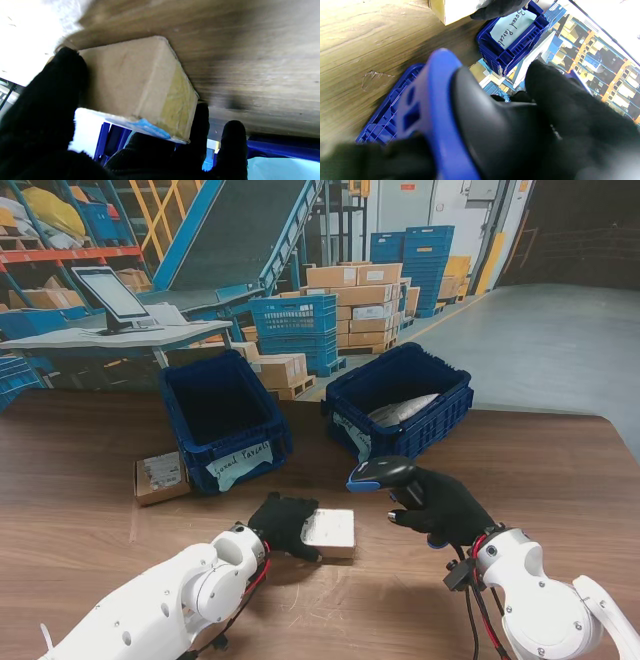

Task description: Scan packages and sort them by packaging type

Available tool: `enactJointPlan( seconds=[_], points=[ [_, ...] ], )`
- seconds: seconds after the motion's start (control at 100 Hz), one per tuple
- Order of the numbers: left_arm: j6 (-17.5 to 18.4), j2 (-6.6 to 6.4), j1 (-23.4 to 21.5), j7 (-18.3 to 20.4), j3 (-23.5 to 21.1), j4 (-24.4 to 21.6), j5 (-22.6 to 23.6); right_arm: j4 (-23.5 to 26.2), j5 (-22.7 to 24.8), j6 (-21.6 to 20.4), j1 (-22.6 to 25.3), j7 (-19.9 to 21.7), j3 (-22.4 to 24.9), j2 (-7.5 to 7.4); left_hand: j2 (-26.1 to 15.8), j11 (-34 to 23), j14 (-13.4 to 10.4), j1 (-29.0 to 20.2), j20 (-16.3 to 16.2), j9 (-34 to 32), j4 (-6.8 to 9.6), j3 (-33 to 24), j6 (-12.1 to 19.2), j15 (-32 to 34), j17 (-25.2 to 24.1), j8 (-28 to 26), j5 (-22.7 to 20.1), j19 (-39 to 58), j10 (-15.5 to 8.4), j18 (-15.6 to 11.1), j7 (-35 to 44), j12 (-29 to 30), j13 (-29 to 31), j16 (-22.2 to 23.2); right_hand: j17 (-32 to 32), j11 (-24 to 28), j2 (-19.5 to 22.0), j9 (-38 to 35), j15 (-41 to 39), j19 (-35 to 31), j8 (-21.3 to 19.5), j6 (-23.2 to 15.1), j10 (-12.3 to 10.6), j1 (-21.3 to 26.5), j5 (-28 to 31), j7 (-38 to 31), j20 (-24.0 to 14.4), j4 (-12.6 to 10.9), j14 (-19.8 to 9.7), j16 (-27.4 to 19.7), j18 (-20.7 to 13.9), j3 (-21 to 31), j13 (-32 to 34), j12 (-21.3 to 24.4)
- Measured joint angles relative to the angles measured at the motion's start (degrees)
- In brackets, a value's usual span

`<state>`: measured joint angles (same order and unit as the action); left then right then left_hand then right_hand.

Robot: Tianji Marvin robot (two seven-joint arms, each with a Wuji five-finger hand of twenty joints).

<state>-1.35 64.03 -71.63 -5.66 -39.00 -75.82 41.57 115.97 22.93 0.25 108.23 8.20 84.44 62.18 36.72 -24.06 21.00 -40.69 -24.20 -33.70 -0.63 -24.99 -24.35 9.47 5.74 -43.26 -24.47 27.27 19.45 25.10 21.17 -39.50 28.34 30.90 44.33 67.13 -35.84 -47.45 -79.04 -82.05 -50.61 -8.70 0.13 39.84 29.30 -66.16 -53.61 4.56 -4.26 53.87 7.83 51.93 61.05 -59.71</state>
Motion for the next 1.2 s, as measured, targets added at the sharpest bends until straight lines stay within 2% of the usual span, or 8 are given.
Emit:
enactJointPlan(
  seconds=[0.14,0.21,0.26,0.36,0.6,0.73,0.93,1.2],
  points=[
    [0.15,0.49,-0.12,-1.5,-0.37,0.53,-0.35,-0.16,-0.05,-0.1,-0.03,0.08,-0.11,0.0,5.95,7.02,-0.43,-1.86,-0.58,-7.47,-1.48,0.27,0.94,0.01,2.5,-0.36,-0.68,6.31,0.0,0.08,10.24,-14.01,3.78,5.5,0.0,0.0,0.0,0.0,0.0,0.0,0.0,0.0,0.0,0.0,0.0,0.0,0.0,0.0,0.0,0.0,0.0,0.0,0.0,0.0],
    [0.59,0.66,-0.17,-2.19,-0.66,0.74,-0.41,-0.2,-0.06,-0.16,-0.04,0.14,-0.16,0.0,6.63,8.17,-0.67,-1.97,-1.38,-9.09,-1.77,0.88,0.99,2.31,3.75,0.19,-1.86,8.68,-0.01,0.1,10.41,-15.51,6.31,8.58,0.0,0.0,0.0,0.0,0.0,0.0,0.0,0.0,0.0,0.0,0.0,0.0,0.0,0.0,0.0,0.0,0.0,0.0,0.0,0.0],
    [0.96,0.91,-0.42,-3.86,-1.01,1.13,-0.43,-0.24,-0.1,-0.17,-0.04,0.14,-0.21,0.0,7.74,8.46,-1.37,-2.0,-1.93,-10.34,-1.77,0.88,1.14,13.21,4.44,0.33,-2.66,10.09,-0.01,0.11,10.95,-15.73,10.07,12.99,0.0,0.0,0.0,0.0,0.0,0.0,0.0,0.0,0.0,0.0,0.0,0.0,0.0,0.0,0.0,0.0,0.0,0.0,0.0,0.0],
    [1.13,1.13,-1.4,-4.33,-2.19,0.97,-0.28,-0.3,-0.14,-0.17,-0.05,0.14,-0.36,0.0,8.84,8.47,-1.39,-2.0,-2.18,-12.56,-1.77,2.53,1.17,15.47,5.09,1.06,-4.01,11.94,-0.02,0.12,12.82,-16.43,10.86,16.77,0.0,0.0,0.0,0.0,0.0,0.0,0.0,0.0,0.0,0.0,0.0,0.0,0.0,0.0,0.0,0.0,0.0,0.0,0.0,0.0],
    [0.27,0.75,-5.61,-2.28,-6.68,-2.91,0.15,-0.46,0.05,-0.12,-0.4,-0.2,-1.11,0.0,9.26,8.47,-1.02,-1.9,-2.67,-13.47,-1.77,3.21,1.17,15.62,5.23,1.07,-4.11,12.81,-0.02,0.13,14.01,-16.71,12.26,16.94,0.0,0.0,0.0,0.0,0.0,0.0,0.0,0.0,0.0,0.0,0.0,0.0,0.0,0.0,0.0,0.0,0.0,0.0,0.0,0.0],
    [-1.31,0.31,-8.86,-0.07,-10.79,-7.56,0.16,-0.51,0.22,-0.11,-0.56,-0.26,-1.42,0.0,9.26,8.47,-1.02,-1.89,-2.67,-13.47,-1.77,3.21,1.17,15.62,5.23,1.07,-4.11,12.88,-0.02,0.13,14.02,-16.75,12.26,16.94,0.0,0.0,0.0,0.0,0.0,0.0,0.0,0.0,0.0,0.0,0.0,0.0,0.0,0.0,0.0,0.0,0.01,0.0,0.0,0.0],
    [-3.82,0.08,-12.22,-0.48,-15.87,-13.33,2.08,-0.86,0.46,-0.07,-1.14,-0.64,-2.56,0.0,9.26,8.47,-1.0,-1.9,-2.68,-13.47,-1.77,3.21,1.17,15.62,5.23,1.07,-4.11,12.92,-0.02,0.17,14.02,-16.77,12.26,16.94,0.0,0.0,0.0,0.0,0.0,0.0,0.0,0.0,0.0,0.0,0.0,0.0,0.0,0.0,0.0,0.0,0.01,0.0,0.0,0.0],
    [-7.75,-0.45,-14.86,3.97,-22.43,-21.28,2.54,-1.88,0.68,-0.12,-2.62,-0.85,-4.43,0.0,9.26,8.47,-0.98,-1.9,-2.68,-13.47,-1.77,3.21,1.18,15.62,5.23,1.08,-4.11,12.99,-0.02,0.43,14.04,-16.82,12.26,16.94,0.0,0.0,0.0,0.0,0.0,0.0,0.0,0.0,0.0,0.0,0.0,0.0,0.0,0.0,0.0,0.0,0.01,0.0,0.0,0.0]
  ],
)
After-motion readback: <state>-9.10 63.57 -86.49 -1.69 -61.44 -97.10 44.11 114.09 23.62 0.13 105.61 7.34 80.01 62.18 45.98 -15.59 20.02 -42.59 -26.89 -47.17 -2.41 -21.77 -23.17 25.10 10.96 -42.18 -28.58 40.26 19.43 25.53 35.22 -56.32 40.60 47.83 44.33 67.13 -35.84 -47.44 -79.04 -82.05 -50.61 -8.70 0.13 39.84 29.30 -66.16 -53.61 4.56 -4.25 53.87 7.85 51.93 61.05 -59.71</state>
